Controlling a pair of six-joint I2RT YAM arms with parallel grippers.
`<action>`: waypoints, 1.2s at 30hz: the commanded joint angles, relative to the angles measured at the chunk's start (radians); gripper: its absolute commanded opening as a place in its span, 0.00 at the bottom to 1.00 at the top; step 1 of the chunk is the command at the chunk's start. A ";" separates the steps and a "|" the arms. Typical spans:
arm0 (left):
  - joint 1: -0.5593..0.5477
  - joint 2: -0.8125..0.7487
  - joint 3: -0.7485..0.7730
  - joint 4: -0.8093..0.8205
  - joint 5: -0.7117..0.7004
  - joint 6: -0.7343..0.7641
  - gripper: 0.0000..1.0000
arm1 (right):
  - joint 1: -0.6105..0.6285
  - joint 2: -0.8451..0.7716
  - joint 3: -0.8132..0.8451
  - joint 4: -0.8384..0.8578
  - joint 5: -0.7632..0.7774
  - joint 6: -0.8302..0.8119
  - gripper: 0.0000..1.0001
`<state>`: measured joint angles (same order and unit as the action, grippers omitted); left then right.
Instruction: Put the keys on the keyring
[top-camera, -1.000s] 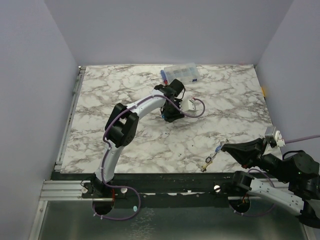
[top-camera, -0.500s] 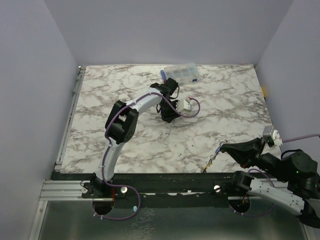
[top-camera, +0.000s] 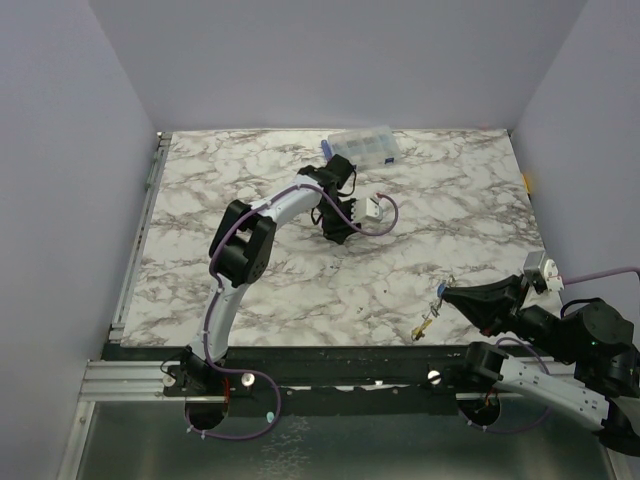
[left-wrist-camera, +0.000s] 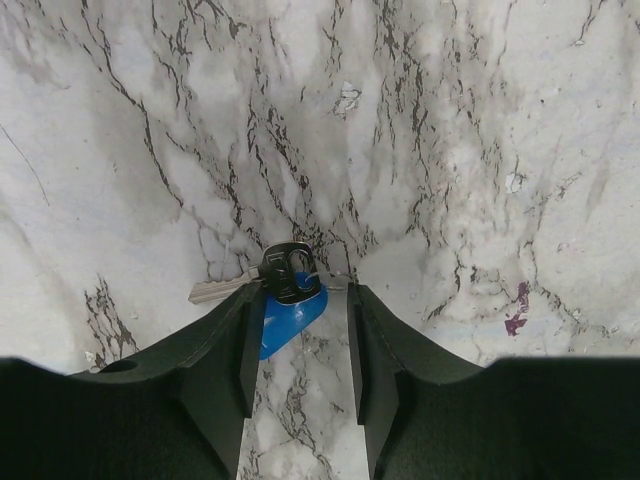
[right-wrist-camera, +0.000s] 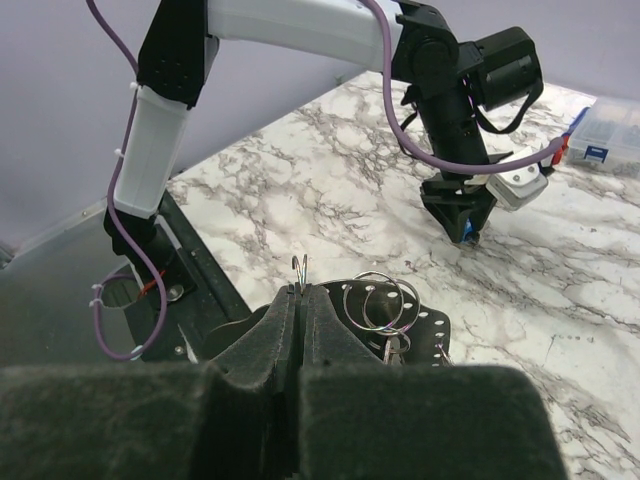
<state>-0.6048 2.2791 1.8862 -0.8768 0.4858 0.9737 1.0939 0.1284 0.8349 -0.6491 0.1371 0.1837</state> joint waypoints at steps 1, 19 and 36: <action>-0.001 -0.048 -0.027 0.019 0.061 0.032 0.44 | 0.008 0.000 0.017 0.022 -0.020 0.005 0.01; -0.056 -0.106 -0.052 0.050 -0.042 0.071 0.48 | 0.008 -0.006 0.023 0.014 -0.018 0.002 0.01; -0.074 -0.039 -0.030 0.050 -0.026 0.082 0.48 | 0.008 0.013 0.029 0.027 -0.028 0.028 0.01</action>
<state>-0.6689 2.2089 1.8374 -0.8288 0.4450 1.0370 1.0943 0.1322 0.8349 -0.6491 0.1360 0.1883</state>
